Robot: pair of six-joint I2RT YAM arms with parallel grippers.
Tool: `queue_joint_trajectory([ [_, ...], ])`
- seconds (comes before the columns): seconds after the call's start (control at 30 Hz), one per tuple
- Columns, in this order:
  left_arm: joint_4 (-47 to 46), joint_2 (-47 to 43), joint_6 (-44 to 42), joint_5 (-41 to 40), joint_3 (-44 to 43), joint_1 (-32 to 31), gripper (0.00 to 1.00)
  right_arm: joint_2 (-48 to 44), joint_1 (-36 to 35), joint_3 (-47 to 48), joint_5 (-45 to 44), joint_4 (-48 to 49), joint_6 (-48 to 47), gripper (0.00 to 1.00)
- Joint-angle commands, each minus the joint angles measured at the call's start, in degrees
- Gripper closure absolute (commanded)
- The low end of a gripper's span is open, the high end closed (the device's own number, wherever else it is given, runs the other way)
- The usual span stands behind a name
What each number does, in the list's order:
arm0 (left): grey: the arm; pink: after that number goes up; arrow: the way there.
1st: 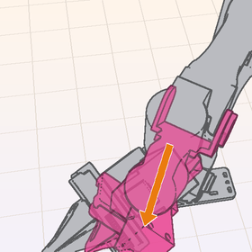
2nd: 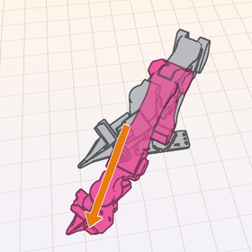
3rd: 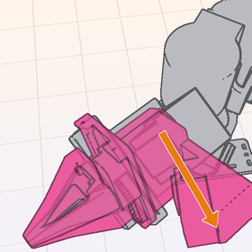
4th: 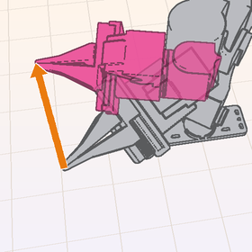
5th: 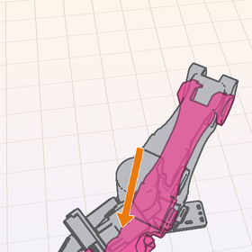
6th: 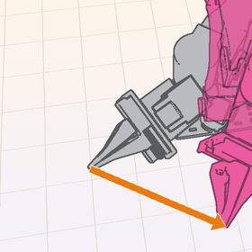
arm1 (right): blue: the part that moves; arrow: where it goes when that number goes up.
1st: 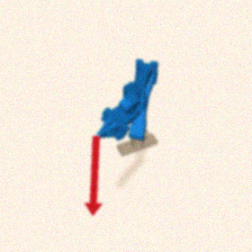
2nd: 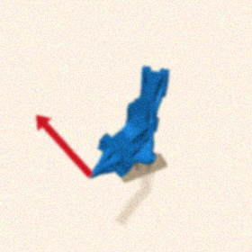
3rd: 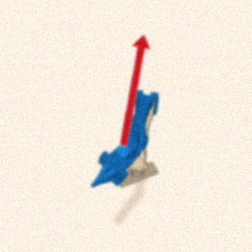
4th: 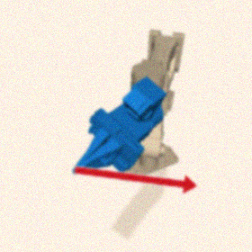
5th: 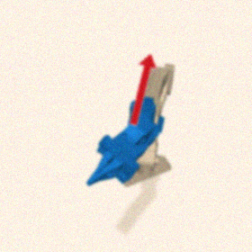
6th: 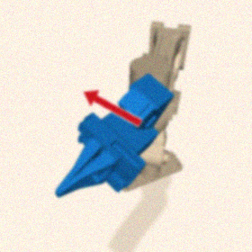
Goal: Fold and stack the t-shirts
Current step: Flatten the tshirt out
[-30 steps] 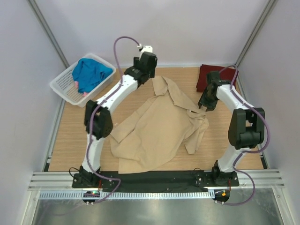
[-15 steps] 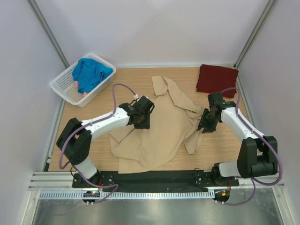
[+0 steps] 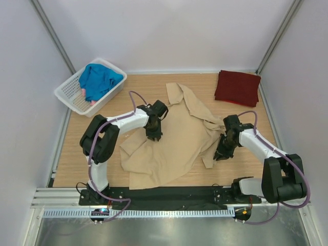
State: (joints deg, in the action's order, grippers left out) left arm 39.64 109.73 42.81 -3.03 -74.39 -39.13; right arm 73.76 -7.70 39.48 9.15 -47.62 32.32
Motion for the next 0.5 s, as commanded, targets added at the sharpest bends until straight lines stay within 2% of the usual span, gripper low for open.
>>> queue_joint_trajectory([
  [0.0,2.1,1.5,-3.7,-1.9,-3.8,1.7,0.76,-0.3,-0.9,-0.3,0.9,1.6,2.0,0.77],
  [0.47,3.0,11.5,-6.8,0.2,-14.5,7.7,0.76,1.5,-1.7,0.2,-1.8,0.4,2.6,0.72],
])
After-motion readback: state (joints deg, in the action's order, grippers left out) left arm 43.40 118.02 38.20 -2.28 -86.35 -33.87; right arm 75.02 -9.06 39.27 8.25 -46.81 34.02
